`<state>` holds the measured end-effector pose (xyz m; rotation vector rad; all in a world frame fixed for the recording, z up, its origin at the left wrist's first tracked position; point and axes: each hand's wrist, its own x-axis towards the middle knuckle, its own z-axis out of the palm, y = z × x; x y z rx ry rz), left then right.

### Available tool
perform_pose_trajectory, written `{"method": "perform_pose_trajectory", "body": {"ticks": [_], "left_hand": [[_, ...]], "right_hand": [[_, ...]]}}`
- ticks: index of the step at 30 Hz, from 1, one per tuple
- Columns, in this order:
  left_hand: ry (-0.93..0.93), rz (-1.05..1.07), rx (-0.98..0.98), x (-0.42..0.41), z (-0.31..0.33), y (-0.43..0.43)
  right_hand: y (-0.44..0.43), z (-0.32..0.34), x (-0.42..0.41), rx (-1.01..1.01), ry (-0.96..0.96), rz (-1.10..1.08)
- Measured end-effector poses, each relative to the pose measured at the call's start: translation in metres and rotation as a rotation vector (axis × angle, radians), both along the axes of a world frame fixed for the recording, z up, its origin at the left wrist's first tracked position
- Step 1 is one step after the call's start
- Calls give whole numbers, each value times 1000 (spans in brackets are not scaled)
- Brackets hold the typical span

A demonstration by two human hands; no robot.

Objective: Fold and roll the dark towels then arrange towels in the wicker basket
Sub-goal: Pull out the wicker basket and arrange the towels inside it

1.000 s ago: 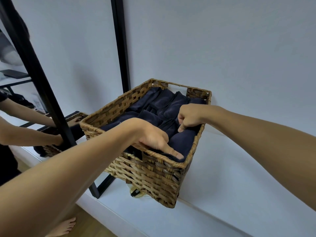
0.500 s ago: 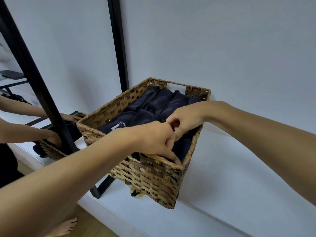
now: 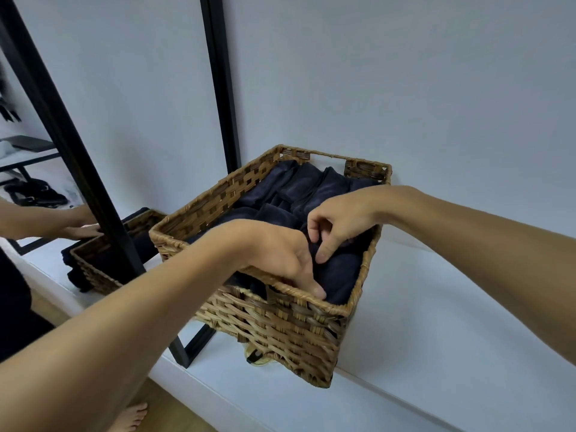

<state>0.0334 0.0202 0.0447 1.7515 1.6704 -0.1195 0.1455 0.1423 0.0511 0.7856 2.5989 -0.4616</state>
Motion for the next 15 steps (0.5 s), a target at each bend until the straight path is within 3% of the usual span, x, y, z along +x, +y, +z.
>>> {"method": "perform_pose_trajectory", "body": {"ticks": [7,9,12,15], "left_hand": [[246,-74,43,18,-8,12],[165,-48,46,10,-5,10],[-128,159,111,-7,-2,13],[-15,188,208,-11,-10,28]], "right_hand": [[-19,-23,-18,267,-43,30],[-16,-17,-14,257,32,-18],[-5,-14,-4,367,176,-67],[-4,-24,-5,486,133,-43]]}}
